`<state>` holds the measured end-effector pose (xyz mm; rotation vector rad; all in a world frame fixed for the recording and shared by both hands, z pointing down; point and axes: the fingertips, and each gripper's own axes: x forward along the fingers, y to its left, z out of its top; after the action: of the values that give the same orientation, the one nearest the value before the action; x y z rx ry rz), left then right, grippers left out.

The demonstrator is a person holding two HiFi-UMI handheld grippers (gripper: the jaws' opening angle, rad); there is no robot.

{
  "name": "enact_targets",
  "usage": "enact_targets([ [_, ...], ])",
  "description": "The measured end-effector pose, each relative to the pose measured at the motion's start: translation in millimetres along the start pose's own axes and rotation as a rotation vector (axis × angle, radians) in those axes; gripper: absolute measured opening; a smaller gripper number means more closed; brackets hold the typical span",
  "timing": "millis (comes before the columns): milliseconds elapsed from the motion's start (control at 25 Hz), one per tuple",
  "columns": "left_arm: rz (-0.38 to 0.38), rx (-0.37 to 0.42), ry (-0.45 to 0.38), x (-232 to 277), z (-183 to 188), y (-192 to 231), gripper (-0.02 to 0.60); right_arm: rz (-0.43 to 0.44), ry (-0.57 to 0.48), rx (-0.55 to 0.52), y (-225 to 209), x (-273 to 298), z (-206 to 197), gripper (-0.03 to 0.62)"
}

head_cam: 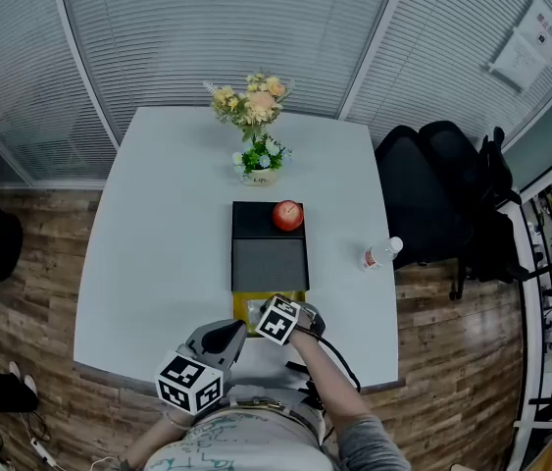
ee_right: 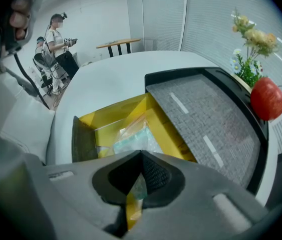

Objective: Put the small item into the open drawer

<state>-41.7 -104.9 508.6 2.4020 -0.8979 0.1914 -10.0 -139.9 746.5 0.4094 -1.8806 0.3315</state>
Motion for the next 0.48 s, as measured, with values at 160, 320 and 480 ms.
enact_targets([
  [160,-0.002,-0.001,-0.002,1,0,0,-0.003,0.005,-0.007,-0.002,0,1,-1,-0.002],
  [320,-0.003,0.006,-0.009,0,2,-1,-0.003,-0.001,-0.026,-0.031,0,1,0,0.002],
  [480,0.004,0.005,-0.025,-2,3,-1,-0.003,0.042,-0.059,-0.041,4,-9,1,0.114],
])
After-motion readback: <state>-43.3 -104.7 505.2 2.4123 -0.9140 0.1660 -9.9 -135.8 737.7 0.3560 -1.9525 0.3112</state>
